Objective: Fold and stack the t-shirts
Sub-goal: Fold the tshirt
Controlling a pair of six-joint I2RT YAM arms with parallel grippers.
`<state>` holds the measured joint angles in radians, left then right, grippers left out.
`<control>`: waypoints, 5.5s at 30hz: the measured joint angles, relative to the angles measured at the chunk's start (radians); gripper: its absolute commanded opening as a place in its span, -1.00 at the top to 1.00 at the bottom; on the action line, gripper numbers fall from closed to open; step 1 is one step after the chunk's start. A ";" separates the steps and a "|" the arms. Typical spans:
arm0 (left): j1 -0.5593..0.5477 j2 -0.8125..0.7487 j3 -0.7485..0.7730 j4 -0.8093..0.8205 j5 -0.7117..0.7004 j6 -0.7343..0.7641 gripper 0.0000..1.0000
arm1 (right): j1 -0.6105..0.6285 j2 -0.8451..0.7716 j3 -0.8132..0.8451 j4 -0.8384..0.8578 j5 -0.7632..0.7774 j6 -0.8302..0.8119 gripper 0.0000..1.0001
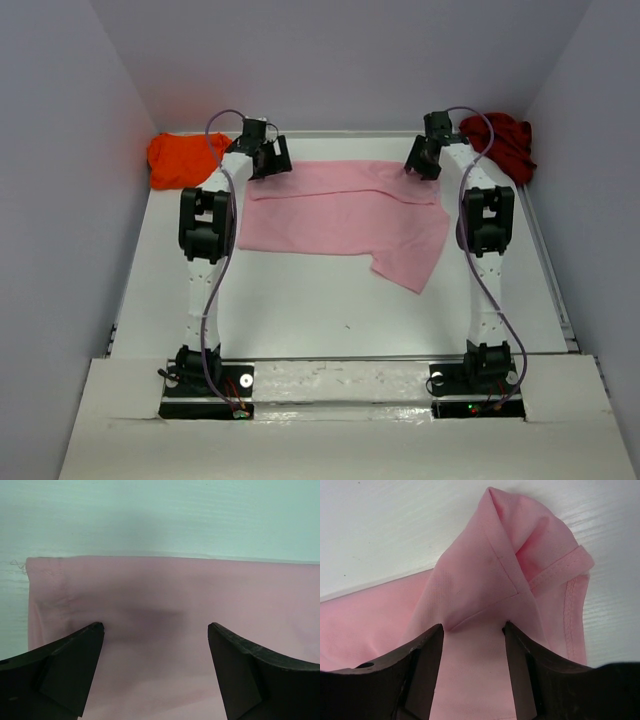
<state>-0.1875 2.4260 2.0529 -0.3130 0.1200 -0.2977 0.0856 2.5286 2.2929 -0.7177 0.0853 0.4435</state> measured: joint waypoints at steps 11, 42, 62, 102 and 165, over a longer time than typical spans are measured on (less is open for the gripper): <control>0.002 -0.346 -0.318 0.169 -0.045 0.005 -0.98 | 0.001 -0.369 -0.344 0.147 -0.108 -0.037 -0.17; -0.127 -1.230 -1.378 0.406 -0.212 -0.225 -0.98 | 0.338 -1.456 -1.648 0.254 0.183 0.306 0.05; -0.186 -1.075 -1.344 0.462 -0.294 -0.209 -0.98 | 0.466 -1.313 -1.640 0.226 0.250 0.428 0.07; -0.175 -1.072 -1.332 0.474 -0.278 -0.192 -0.98 | 0.474 -1.195 -1.637 0.154 0.290 0.503 0.17; -0.170 -0.864 -1.252 0.375 -0.573 -0.264 -0.47 | 0.478 -1.355 -1.641 0.233 0.214 0.443 1.00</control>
<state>-0.3576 1.5616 0.8005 0.0624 -0.4530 -0.5617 0.5632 1.1736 0.6518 -0.4847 0.2989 0.8860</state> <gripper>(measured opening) 0.752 0.011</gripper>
